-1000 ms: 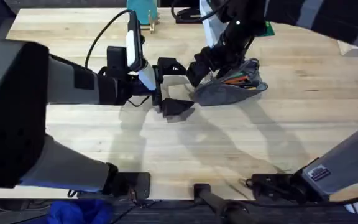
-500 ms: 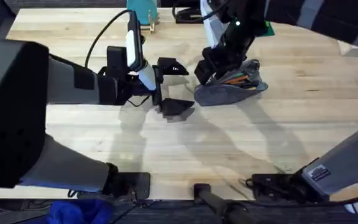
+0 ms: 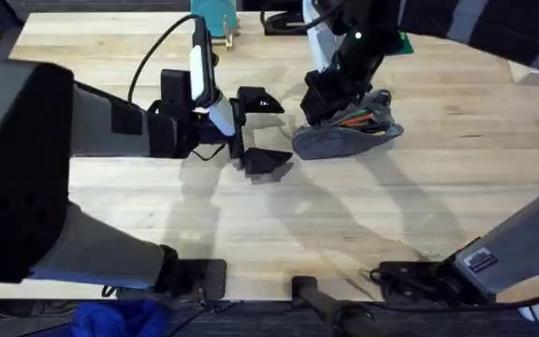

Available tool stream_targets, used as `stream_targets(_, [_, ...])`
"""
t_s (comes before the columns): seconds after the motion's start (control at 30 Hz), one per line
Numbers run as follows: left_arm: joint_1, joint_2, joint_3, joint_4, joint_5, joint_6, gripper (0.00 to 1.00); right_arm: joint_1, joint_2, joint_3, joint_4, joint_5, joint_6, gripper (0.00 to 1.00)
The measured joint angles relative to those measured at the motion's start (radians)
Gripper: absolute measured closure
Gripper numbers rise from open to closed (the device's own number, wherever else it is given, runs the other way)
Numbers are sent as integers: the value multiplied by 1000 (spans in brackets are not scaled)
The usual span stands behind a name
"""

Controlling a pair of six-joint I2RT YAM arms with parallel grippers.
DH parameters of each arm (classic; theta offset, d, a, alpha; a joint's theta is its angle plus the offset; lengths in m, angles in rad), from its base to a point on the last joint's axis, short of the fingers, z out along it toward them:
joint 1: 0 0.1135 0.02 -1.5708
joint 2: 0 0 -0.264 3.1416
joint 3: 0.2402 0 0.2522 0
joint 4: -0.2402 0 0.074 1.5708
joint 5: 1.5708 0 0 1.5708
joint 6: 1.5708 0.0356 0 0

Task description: Unzip the bag, pick up the pens from the table one at a time and place them inside, then zip the bag closed.

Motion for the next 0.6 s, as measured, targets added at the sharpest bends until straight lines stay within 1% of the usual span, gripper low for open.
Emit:
stream_targets(0.4, [0,0,0,1,0,0,5,0,-3,0,-6,0,1,966])
stream_targets(0.6, [0,0,0,3,0,0,5,0,-68,-2,-19,0,3,966])
